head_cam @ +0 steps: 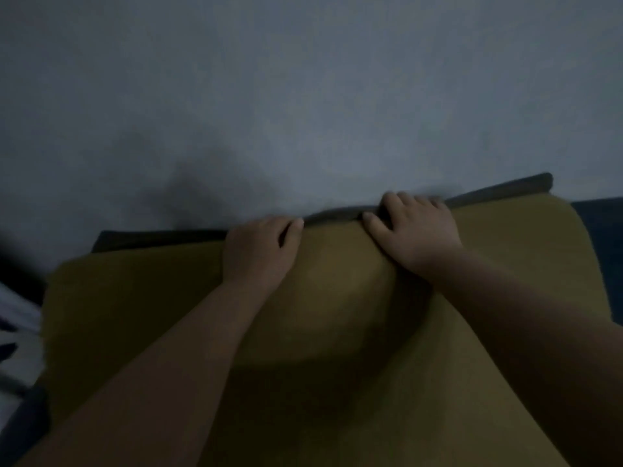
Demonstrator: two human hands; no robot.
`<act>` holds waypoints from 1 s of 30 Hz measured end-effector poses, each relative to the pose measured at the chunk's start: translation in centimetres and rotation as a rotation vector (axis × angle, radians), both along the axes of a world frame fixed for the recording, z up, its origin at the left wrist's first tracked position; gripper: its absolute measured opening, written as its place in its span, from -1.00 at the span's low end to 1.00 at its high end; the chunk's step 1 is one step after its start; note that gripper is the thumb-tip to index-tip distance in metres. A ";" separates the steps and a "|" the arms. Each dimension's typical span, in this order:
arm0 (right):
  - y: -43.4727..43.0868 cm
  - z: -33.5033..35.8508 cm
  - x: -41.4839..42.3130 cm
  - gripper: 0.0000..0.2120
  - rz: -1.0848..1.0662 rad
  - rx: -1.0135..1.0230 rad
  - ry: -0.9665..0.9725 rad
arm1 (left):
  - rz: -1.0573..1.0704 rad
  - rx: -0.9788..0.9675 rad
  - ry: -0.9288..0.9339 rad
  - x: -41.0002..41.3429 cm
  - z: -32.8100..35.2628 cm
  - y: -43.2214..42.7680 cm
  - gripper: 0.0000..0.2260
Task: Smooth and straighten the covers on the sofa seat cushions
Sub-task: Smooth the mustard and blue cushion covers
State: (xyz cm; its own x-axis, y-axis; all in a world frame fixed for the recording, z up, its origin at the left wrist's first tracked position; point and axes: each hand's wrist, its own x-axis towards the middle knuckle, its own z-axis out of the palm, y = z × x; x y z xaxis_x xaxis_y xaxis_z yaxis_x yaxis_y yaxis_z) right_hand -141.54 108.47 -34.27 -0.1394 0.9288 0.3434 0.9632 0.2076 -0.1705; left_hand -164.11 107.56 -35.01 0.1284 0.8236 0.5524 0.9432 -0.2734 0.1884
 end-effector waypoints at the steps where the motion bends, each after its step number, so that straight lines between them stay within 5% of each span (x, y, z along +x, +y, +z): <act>1: 1.4 -1.0 0.0 -0.70 0.001 0.006 -0.006 | 0.025 -0.019 0.011 0.1 -0.9 1.4 -0.61; 23: 10.7 -15.2 2.2 -0.66 -0.046 0.072 0.046 | 0.120 -0.224 -0.002 3.7 -14.0 13.0 -0.60; 26: 9.2 -17.4 1.5 -0.65 -0.046 -0.107 0.032 | 0.102 -0.424 0.011 3.3 -15.9 11.4 -0.61; 30: 0.7 -27.1 3.3 -0.65 -0.091 -0.437 -0.059 | -0.073 -0.622 0.106 3.8 -27.4 3.9 -0.56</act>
